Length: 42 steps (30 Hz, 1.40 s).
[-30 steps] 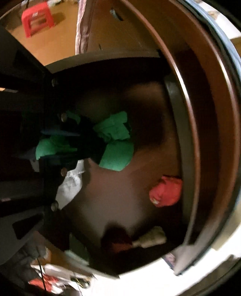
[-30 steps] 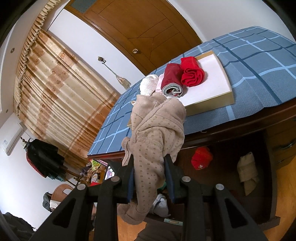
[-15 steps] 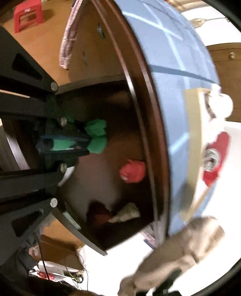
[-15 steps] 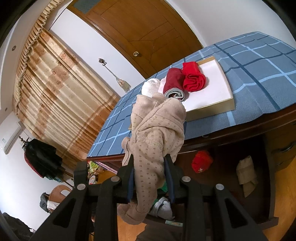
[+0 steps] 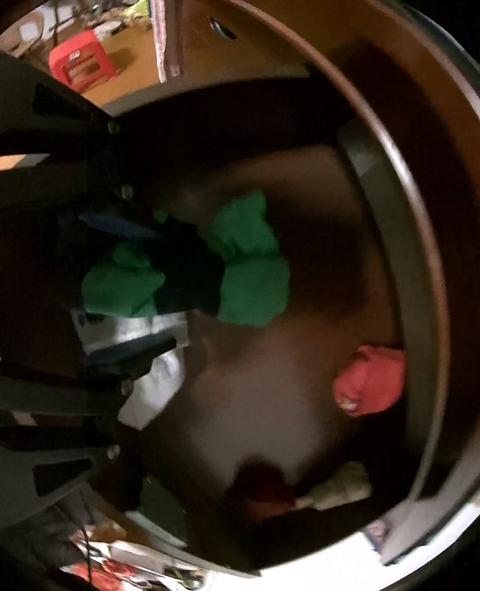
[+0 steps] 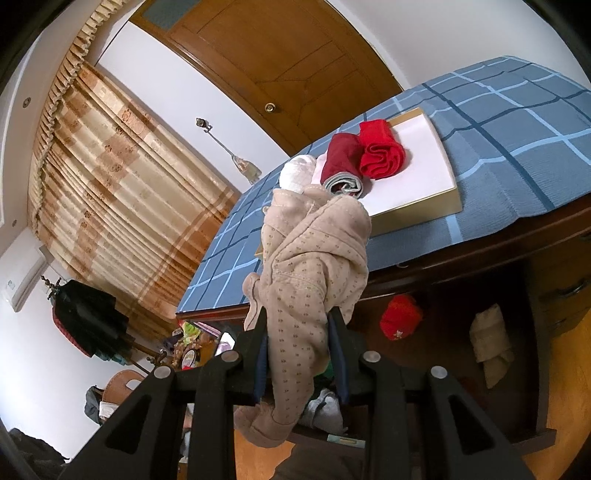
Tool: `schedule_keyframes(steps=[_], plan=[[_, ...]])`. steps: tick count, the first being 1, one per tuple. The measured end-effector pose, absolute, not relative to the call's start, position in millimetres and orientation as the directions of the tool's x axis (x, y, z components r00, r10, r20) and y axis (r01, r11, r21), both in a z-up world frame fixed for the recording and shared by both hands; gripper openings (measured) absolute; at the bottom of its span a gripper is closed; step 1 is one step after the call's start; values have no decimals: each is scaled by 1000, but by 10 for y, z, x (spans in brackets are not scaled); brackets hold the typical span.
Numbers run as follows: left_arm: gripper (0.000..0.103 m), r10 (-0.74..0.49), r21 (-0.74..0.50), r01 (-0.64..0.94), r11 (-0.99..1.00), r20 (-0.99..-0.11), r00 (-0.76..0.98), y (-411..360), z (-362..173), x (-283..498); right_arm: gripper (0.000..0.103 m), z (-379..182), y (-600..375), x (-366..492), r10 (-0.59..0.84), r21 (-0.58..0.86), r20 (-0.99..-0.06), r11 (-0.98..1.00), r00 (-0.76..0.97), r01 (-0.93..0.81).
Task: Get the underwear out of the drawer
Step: 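Carry white dotted underwear over the tray with right tool while left tool carries beige underwear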
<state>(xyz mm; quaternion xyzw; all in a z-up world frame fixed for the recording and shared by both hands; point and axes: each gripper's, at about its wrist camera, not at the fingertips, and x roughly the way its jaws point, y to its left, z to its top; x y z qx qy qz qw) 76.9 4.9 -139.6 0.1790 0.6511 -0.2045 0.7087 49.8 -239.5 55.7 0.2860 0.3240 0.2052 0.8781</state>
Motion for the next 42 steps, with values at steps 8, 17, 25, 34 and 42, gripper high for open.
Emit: schedule_keyframes(steps=[8,17,25,34,42], plan=[[19,-43,15,517,856,-994,101,36,-1471,775,31,510,-2388,511,558,653,-448,738,699,-171],[16,-264,-163,453,877,-949,170,167,-1293,547,31,553,-2371,490,546,647,-445,744,709,-167],[15,-412,-245,460,853,-858,307,242,-593,317,31,624,-2350,473,535,630,-447,757,717,-172],[16,-463,-198,499,844,-740,488,345,365,528,31,848,-2245,558,519,591,-421,779,744,-210],[16,-414,-162,428,889,-685,600,256,605,1213,31,1024,-2118,991,458,514,-406,830,790,-217]])
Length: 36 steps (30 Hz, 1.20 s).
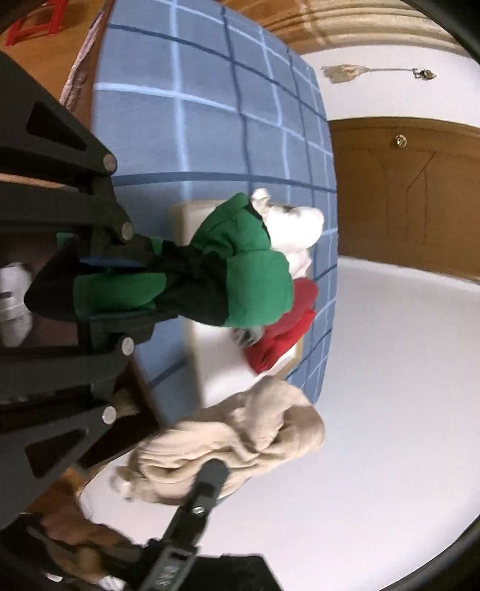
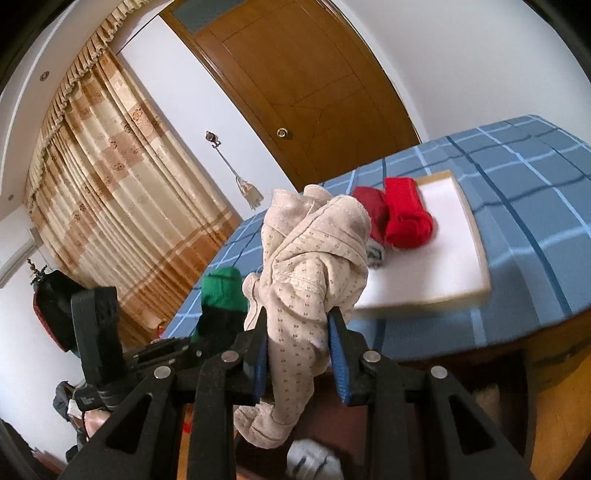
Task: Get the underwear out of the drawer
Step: 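Carry white dotted underwear over the tray with right tool while left tool carries beige underwear, then lower both pieces into the tray and open both tools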
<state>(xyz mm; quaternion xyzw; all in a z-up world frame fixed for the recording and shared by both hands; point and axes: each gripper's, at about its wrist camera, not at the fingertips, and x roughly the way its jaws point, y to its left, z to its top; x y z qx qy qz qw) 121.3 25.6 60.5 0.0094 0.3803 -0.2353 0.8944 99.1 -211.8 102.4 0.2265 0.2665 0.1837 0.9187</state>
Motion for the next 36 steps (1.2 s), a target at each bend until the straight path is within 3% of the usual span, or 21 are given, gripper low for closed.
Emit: schedule_keyframes(steps=[19,27,31,33,35,36], plan=[[16,-279,-42,345,938,-683,675,-119,165,2192,32,635,-1607,2254,368,318,-510,920,777,-228],[17,-261,-35,332,943,-698,667,-144,-62,2221,32,373,-1572,2528,379,326,-545,918,748,-227],[23,-247,-31,312,950,-687,683,-123,-81,2219,35,224,-1659,2664,435,412,-531,882,727,-227],[31,-228,-26,290,957,-688,689,-109,-87,2215,36,200,-1662,2697,440,417,-533,880,723,-228],[47,-202,-19,261,965,-688,697,-76,-89,2240,39,192,-1658,2699,439,411,-532,882,724,-232],[47,-222,-45,265,963,-689,690,-46,-82,2238,42,195,-1649,2686,439,409,-530,882,725,-235]])
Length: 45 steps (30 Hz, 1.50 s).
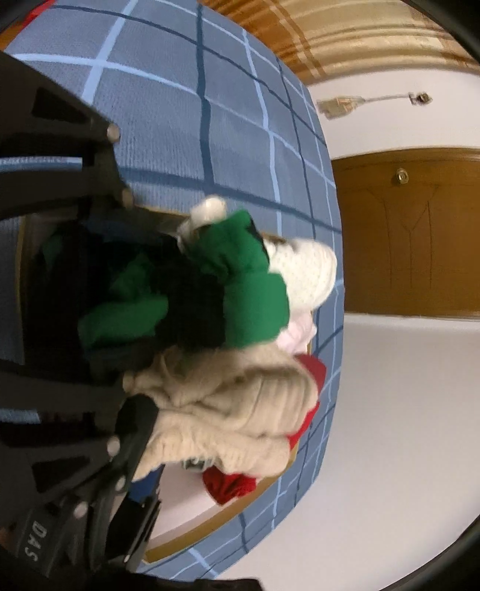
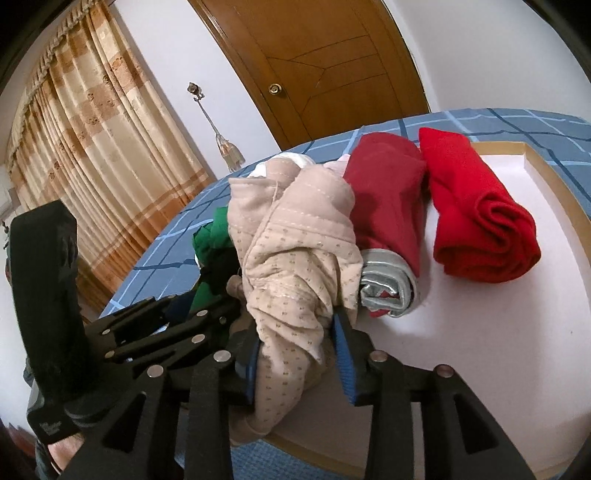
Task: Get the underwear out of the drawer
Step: 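Lower both pieces into the tray and open both tools, then withdraw both tools from the tray down into the drawer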
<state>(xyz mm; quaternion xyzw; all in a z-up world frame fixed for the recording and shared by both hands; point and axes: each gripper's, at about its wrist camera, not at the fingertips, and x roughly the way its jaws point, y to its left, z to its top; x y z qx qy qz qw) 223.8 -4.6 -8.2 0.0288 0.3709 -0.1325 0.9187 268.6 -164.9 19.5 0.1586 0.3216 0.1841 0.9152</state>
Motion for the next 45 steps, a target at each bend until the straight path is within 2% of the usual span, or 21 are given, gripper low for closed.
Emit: schedule_keyframes(steps=[1,3,4,9,11,12,21,34,45], plan=[[47,-227,-54,265,963,-691,686,-43,-77,2230,44,194,-1652,2677,440,406,-528,882,726,-239],[49,-235,-76,255,964,-695,679,-20,-36,2191,58,207,-1673,2661,428,407,-537,886,727,-221],[62,-225,-75,242,967,-695,683,-13,-10,2164,61,218,-1693,2648,414,408,-549,891,726,-200],[79,-205,-57,225,973,-670,714,0,121,1982,66,328,-1815,2437,431,466,-497,865,753,-187],[95,-174,-15,214,977,-636,752,-14,197,1874,67,401,-1886,2299,428,490,-454,853,781,-182],[97,-162,4,209,978,-615,772,-23,245,1799,67,434,-1910,2240,426,493,-435,850,794,-186],[101,-100,160,220,962,-544,833,-145,379,1252,67,640,-1964,1683,396,464,-388,864,832,-195],[102,-116,149,254,956,-604,789,-206,210,700,67,560,-2087,955,356,430,-395,886,847,-172],[102,-69,216,258,942,-627,776,-232,1,418,67,362,-2155,586,352,433,-423,888,835,-155]])
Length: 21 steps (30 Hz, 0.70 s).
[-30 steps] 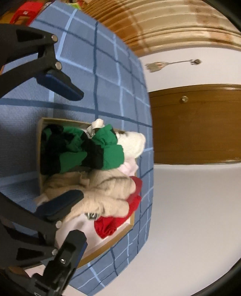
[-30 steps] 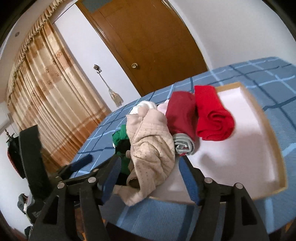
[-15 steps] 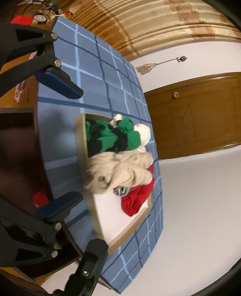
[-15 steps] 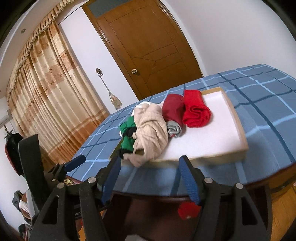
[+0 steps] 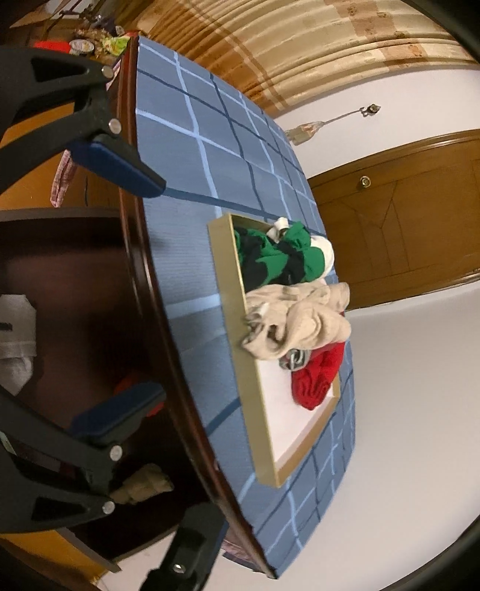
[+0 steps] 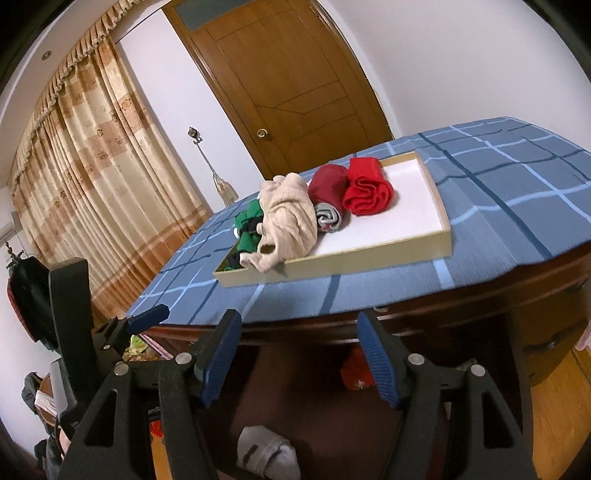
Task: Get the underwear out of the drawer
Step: 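Withdraw both tools from the tray down into the drawer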
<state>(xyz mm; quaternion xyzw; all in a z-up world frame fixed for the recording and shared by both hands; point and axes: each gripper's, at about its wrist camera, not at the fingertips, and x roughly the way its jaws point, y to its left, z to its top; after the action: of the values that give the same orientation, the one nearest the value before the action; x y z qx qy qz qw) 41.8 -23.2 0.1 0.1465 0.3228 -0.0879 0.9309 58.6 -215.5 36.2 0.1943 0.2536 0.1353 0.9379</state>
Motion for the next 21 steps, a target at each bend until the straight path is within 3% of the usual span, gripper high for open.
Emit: schedule_keyframes(steps=[11,21], plan=[[102,-49,246,264,933,-638,769,-227,-132,164,67,331,-2172,304,344,424,-420,893,840,-153],[102,-137,115,354,928,-779,612,50,-366,123,67,217,-2217,78,321,400,-455,907,831,-131]])
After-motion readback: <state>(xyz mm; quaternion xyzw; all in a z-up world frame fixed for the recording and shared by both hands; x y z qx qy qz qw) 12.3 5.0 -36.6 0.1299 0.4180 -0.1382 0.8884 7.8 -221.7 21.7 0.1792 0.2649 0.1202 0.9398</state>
